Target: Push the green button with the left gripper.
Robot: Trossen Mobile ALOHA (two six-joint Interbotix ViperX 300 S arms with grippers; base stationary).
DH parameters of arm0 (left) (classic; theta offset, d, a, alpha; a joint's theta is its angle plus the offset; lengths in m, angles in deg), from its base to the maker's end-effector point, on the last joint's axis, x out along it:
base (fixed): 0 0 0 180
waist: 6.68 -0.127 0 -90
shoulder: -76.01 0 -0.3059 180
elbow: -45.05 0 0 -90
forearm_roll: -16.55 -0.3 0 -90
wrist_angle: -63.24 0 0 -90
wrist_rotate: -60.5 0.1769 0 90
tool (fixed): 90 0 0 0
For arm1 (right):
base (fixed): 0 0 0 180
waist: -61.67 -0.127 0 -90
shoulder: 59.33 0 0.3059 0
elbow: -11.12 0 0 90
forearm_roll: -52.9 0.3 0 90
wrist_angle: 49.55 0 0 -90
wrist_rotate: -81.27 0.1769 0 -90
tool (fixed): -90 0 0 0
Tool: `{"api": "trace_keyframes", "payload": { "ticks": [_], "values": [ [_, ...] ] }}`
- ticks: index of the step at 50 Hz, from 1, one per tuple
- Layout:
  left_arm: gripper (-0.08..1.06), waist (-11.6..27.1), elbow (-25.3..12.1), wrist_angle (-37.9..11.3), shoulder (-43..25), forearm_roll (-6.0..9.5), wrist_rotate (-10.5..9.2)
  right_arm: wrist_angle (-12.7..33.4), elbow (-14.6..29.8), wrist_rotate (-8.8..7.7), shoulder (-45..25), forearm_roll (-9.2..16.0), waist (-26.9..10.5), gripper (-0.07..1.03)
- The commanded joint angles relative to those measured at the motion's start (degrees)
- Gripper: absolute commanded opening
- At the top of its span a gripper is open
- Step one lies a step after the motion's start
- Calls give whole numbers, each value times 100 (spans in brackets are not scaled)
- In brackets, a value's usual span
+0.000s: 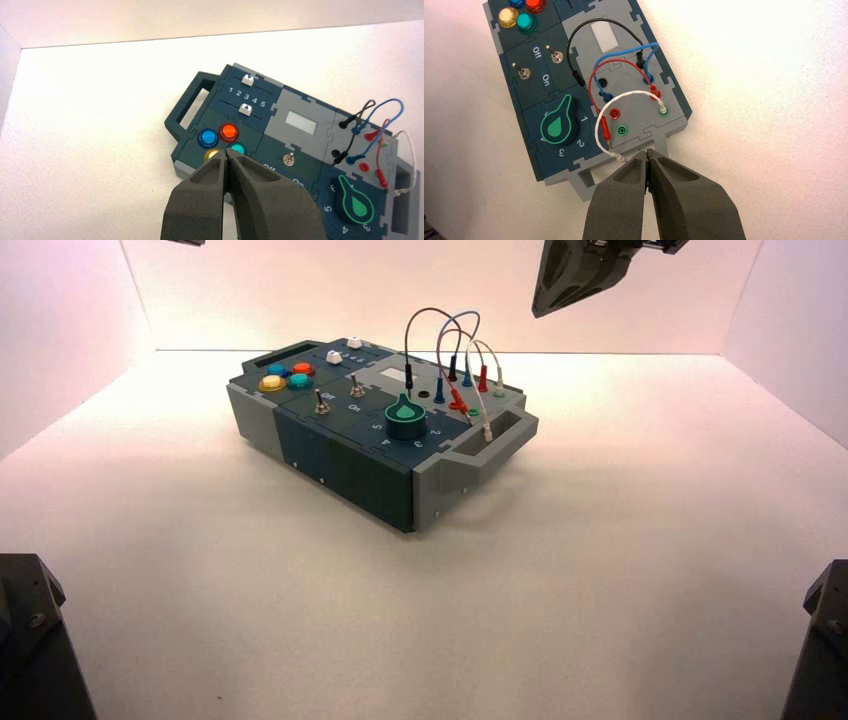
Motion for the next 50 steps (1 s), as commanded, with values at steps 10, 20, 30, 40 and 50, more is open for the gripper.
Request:
{"api": "trace_keyframes", "payload": {
  "ticks": [10, 20, 30, 40, 50],
  "values": [
    [-3, 35, -26, 18, 105, 26, -44, -35, 70, -26, 114, -79, 26, -2],
    [-3, 53, -44, 62, 35, 26, -44, -44, 70, -26, 123, -132, 26, -2],
    [-3, 79, -35, 70, 35, 26, -44, -35, 70, -26, 114, -176, 26, -2],
    [-3, 202, -26, 79, 35, 26, -44, 35, 62, -26, 123, -176, 26, -2],
    [-3, 387, -53, 62, 35, 35, -70, 123, 44, -26, 141, -176, 26, -2]
  ]
}}
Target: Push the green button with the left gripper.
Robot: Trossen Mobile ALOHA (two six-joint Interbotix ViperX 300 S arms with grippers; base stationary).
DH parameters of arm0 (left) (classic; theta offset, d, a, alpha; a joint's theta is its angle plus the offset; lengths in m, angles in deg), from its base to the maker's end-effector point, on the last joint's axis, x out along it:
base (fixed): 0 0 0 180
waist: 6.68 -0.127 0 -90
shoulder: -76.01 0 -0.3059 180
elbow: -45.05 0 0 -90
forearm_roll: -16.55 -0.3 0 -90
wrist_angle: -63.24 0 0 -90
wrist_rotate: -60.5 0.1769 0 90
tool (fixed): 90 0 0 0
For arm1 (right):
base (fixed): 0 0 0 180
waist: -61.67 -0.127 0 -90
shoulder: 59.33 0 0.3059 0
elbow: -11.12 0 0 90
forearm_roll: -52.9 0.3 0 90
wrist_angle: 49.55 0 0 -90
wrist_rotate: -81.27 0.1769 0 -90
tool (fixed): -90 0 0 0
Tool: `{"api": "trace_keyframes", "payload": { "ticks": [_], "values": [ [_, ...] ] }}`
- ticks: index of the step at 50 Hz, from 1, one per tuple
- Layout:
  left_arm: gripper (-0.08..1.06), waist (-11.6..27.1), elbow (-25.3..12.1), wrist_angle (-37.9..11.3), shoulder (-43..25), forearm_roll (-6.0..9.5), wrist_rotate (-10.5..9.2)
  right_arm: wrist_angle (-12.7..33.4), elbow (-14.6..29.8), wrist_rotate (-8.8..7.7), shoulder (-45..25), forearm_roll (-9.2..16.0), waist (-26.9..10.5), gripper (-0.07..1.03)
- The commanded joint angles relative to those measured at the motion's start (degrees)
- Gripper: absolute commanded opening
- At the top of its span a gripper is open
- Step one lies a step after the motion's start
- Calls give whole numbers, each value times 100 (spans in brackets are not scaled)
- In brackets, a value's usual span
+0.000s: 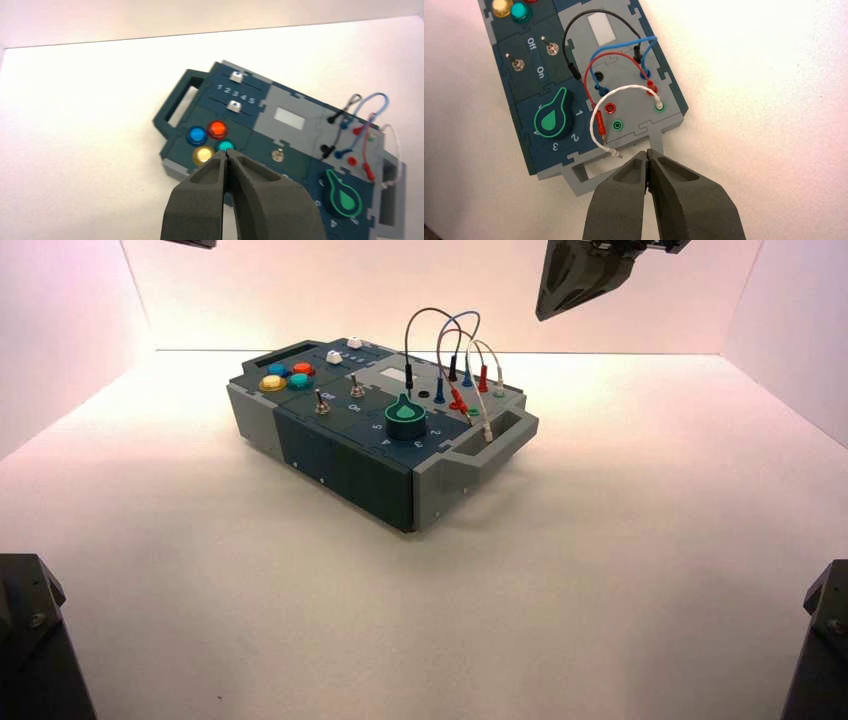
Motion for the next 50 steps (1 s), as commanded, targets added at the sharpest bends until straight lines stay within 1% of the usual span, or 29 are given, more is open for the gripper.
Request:
{"api": "trace_keyframes", "payload": {
  "ticks": [1, 4, 23, 32, 40, 50],
  "values": [
    [-3, 70, -105, 26, 18, 18, -26, 35, 53, -18, 141, 0, 26, -2],
    [-3, 70, -88, 18, 26, 18, -53, 62, 44, -18, 158, -9, 26, -2],
    [-3, 62, -123, -53, -18, 0, -26, 79, 44, 9, 308, -35, 26, -2],
    [-3, 62, -255, -202, -281, -9, -18, 70, 44, 18, 264, -35, 26, -2],
    [-3, 62, -369, -202, -562, -18, 0, 79, 53, 35, 237, -35, 26, -2],
    [-3, 62, -413, -211, -650, -26, 9, 70, 70, 26, 193, -35, 26, -2]
  ]
}}
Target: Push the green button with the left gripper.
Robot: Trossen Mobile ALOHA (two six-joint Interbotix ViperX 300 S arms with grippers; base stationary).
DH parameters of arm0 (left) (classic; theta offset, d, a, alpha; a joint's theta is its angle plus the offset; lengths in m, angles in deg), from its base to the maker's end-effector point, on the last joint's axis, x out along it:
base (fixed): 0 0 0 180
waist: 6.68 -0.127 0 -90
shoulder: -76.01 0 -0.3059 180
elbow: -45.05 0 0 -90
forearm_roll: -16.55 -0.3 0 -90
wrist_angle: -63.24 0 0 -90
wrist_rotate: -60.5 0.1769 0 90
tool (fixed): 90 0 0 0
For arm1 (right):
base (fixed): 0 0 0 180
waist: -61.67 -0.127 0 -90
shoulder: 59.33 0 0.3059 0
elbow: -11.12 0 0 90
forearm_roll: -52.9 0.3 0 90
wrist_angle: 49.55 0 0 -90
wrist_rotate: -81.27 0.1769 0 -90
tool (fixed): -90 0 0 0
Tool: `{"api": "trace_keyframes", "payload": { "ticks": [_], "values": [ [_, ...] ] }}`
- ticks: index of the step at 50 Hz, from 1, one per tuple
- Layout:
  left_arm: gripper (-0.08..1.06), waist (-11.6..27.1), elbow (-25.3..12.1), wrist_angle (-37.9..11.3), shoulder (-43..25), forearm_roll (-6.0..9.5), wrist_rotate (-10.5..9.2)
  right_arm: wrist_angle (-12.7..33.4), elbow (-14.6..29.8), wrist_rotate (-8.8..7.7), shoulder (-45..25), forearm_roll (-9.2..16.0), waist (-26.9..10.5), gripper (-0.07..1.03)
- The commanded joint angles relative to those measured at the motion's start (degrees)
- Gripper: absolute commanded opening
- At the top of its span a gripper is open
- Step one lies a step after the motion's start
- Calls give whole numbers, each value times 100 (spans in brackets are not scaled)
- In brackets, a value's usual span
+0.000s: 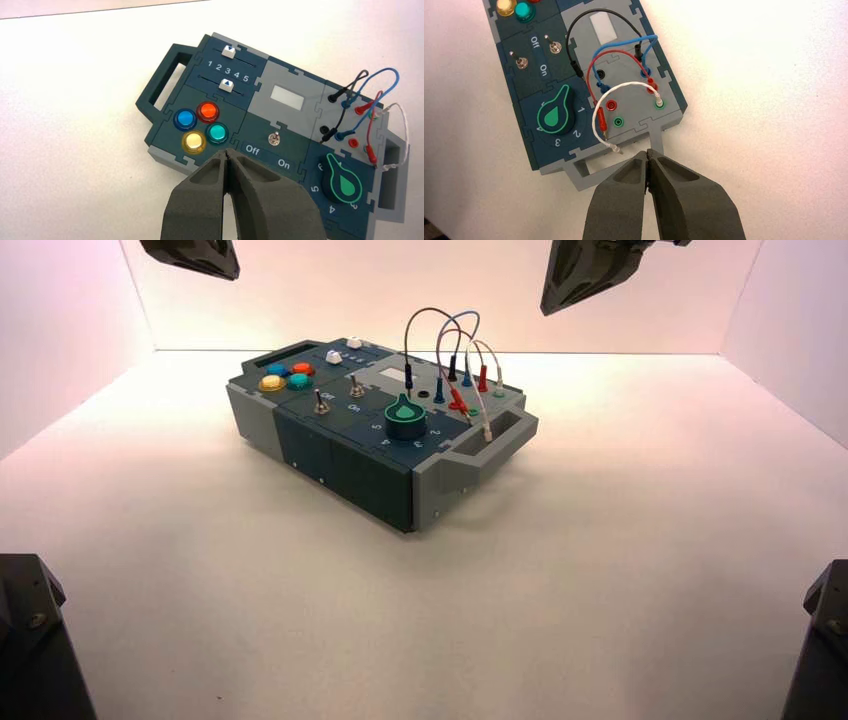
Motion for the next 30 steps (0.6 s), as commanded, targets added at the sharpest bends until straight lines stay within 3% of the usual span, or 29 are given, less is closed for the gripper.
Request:
{"api": "trace_keyframes", "payload": {
  "ticks": [1, 30],
  "values": [
    [-3, 9, -185, 9, -26, -18, 9, -26, 114, 9, -9, 0, 26, -2],
    [-3, -70, -369, 44, -545, -26, 18, -35, 308, 9, -378, 0, 26, -2]
  ]
}}
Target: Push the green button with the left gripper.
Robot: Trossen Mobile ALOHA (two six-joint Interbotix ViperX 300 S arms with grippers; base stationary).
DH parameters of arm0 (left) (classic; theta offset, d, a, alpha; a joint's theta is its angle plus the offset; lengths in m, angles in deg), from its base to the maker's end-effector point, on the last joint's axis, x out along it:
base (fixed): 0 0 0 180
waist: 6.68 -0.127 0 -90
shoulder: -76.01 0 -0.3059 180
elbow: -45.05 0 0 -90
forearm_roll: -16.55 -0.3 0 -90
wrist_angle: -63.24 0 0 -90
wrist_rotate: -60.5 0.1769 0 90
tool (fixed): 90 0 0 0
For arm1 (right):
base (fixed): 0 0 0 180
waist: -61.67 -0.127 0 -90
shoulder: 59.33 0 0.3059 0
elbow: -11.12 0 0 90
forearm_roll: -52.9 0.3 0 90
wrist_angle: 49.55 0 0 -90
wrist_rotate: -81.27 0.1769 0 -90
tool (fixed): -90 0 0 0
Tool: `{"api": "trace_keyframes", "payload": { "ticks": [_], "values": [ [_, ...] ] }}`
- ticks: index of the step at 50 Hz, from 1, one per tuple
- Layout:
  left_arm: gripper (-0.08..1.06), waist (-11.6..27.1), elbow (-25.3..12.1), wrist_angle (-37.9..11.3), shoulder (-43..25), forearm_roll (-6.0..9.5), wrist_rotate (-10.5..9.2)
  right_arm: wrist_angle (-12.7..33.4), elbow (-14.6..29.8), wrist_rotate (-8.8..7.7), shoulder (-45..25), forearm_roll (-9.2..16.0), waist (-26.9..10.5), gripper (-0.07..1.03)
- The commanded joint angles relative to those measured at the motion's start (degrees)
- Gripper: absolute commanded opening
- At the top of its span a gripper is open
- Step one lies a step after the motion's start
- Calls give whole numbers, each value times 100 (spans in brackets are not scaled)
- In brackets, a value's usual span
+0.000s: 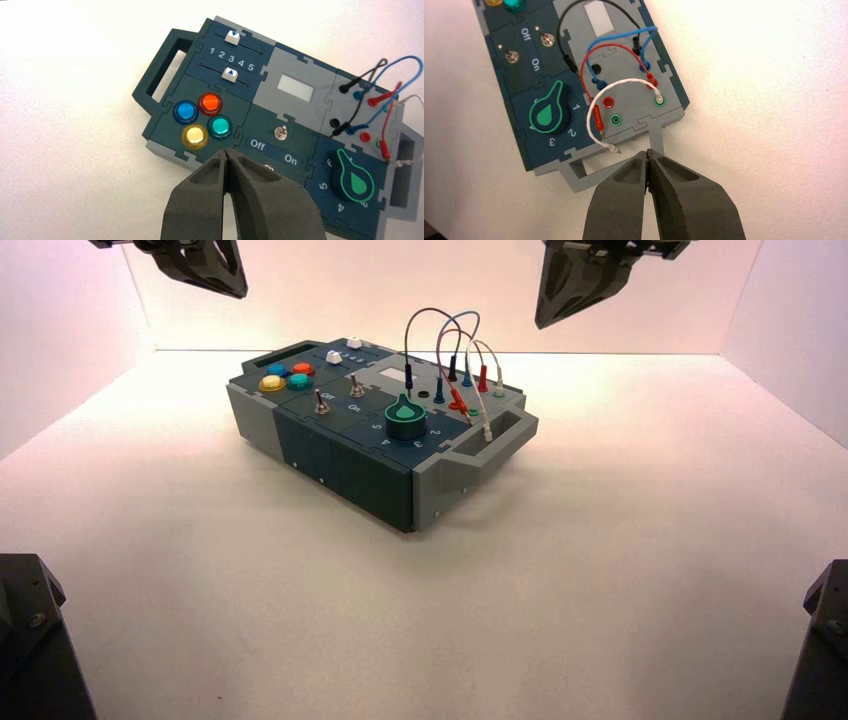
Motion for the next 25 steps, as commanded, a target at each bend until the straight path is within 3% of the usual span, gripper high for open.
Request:
{"api": "trace_keyframes", "payload": {
  "ticks": [1, 25],
  "values": [
    [-3, -26, -211, 70, -97, 0, 18, -44, 193, 0, 9, 9, 18, -2],
    [-3, -26, -439, 492, -861, 9, 18, -44, 264, -9, -44, 0, 53, -2]
  ]
}}
